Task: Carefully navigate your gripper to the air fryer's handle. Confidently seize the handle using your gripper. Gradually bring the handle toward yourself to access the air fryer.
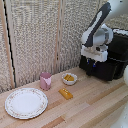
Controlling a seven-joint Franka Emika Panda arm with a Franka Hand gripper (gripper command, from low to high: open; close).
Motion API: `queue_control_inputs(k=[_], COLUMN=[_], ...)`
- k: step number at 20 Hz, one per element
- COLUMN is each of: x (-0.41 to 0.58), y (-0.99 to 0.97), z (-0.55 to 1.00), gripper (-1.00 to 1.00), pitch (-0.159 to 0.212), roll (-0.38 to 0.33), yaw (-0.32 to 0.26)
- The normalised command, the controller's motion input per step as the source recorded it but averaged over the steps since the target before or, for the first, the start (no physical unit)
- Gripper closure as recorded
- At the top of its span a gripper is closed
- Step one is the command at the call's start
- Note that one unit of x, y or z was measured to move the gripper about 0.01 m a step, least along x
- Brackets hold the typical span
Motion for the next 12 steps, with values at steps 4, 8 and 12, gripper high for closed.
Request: queue_control_inputs(k=[4, 8, 12], x=[0.142, 0.014, -0.027], y=[0.73, 0.1, 0.0], z=[-0.15, 0.2, 0.53], gripper=[1.0, -1.0, -1.0], pitch=[-0.032, -0.02, -0.002], roll=[-0.008, -0.031, -0.04], yaw=[-0.111, -0.04, -0.009])
